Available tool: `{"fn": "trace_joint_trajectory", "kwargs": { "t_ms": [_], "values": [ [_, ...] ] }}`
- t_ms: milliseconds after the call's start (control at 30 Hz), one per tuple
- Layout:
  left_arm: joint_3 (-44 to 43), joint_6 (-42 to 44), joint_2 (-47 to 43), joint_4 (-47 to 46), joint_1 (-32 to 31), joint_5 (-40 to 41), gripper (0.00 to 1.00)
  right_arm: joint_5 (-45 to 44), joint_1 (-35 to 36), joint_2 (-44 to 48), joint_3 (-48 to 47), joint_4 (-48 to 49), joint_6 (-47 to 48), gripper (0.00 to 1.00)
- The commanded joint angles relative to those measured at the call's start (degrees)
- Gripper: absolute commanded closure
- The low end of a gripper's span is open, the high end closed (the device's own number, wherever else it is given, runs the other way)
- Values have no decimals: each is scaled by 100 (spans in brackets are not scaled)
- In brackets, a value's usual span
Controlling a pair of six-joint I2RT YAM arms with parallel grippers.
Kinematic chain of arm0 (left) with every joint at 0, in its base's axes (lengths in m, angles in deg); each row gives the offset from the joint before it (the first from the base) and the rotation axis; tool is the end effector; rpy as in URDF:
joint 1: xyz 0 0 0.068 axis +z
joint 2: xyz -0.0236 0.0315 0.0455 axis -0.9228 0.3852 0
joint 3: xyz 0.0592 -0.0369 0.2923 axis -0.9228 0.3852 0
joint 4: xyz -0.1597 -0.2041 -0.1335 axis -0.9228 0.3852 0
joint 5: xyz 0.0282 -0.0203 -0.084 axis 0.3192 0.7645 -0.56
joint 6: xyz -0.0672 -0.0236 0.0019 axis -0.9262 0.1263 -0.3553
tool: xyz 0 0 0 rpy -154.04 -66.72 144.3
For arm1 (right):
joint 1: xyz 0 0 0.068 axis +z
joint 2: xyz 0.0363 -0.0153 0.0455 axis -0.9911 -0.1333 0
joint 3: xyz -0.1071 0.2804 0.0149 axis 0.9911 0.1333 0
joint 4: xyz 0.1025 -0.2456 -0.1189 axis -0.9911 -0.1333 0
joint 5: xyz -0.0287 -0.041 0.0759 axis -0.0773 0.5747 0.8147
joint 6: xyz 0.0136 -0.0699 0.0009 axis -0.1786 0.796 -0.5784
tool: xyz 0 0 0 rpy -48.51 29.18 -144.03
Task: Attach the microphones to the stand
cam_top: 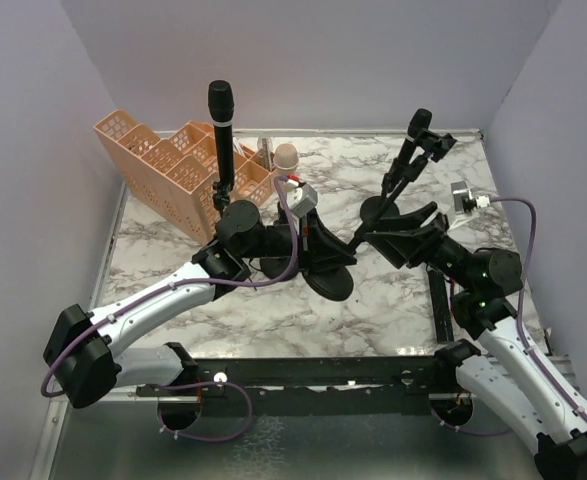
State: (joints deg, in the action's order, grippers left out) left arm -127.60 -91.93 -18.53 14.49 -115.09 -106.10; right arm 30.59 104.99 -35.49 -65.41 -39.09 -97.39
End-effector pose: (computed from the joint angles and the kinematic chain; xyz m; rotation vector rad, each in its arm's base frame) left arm 0.1832 -0.2594 0.3742 0.9256 1.4129 -1.5506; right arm 0.1555 0.1011 0.3745 -0.3303 1.2784 1.3861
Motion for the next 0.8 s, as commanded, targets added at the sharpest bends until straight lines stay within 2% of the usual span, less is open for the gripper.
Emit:
{"fn": "trace_joint_trajectory", "kwargs": {
  "t_ms": [0, 100, 433, 500, 600, 667, 767],
  "values": [
    [-74, -225, -246, -701, -31, -717, 100, 424, -6, -28, 1, 728, -206, 50],
    [-106, -225, -224, -738, -34, -848, 100, 613, -7, -263, -117, 816, -233, 56],
    [-273, -325, 29, -775, -60, -1020, 100, 1308, -7, -845, -329, 1639, -416, 63],
    [-292, -342, 87, -775, -72, -1031, 100, 1364, -7, -875, -349, 1699, -413, 72],
    [-295, -352, 118, -779, -67, -903, 100, 1334, 0, -888, -388, 1612, -382, 95],
    [-267, -290, 85, -777, -71, -620, 100, 1133, -7, -843, -414, 1296, -235, 99],
    [-174, 58, -8, -422, -65, 357, 100, 563, -1, -766, -520, 428, 244, 99]
  ]
}}
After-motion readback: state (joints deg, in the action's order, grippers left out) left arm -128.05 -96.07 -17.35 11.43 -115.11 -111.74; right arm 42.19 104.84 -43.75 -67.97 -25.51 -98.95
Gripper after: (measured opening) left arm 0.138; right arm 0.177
